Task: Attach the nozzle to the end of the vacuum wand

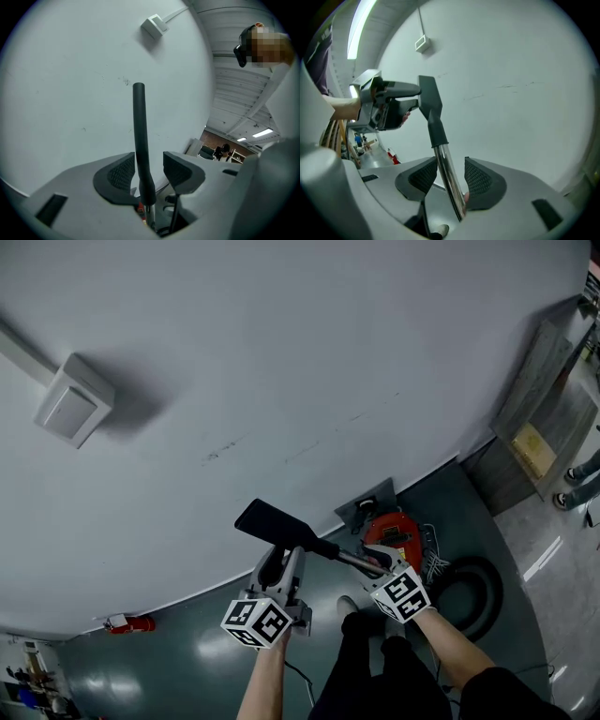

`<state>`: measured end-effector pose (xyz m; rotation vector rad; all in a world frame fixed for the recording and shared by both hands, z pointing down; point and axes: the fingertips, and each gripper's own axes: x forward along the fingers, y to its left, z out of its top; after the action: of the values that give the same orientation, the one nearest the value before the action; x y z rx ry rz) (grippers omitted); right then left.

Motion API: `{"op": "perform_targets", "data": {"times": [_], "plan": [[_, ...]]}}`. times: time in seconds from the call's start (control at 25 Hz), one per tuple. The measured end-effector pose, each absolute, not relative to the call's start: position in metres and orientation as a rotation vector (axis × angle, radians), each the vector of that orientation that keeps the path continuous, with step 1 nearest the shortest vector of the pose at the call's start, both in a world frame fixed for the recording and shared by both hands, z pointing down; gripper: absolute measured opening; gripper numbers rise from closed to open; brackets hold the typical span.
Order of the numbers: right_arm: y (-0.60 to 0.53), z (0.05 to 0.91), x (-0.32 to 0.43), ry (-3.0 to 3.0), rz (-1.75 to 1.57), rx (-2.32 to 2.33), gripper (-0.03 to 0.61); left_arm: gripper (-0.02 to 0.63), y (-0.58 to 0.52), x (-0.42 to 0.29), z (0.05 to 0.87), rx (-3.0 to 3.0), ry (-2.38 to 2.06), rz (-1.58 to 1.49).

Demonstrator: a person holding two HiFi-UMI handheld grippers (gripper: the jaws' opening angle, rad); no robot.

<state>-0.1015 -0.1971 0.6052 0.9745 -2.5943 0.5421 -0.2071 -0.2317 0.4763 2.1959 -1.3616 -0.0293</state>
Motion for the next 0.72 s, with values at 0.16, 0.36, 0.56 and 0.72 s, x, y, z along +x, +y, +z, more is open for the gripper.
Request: {"op": "perform_targets", "data": {"times": [0.16, 0.36, 0.56, 0.72], "plan": [[-0.195, 0.564, -0.091, -2.663, 0.677, 1.023, 0.17, 0.179, -0.209, -0.204, 0.472, 2.171, -1.357, -0.036], [-0.182, 0.515, -0.083, -2.76, 0.831, 1.039, 0.127, 0.076, -0.185, -0.186, 0.453, 2.232, -1.341, -0.021], [-0.17, 0.478, -0.076, -2.836, 0.879, 1.098, 0.064, 0.031, -0.169, -0.168, 0.43, 2.333, -1.377, 0.051], [-0.16, 0.453, -0.073, -2.887, 0.898, 1.13, 0.044, 0.006, -0.157, -0.161, 0.416, 2.38, -1.424, 0.086]]}}
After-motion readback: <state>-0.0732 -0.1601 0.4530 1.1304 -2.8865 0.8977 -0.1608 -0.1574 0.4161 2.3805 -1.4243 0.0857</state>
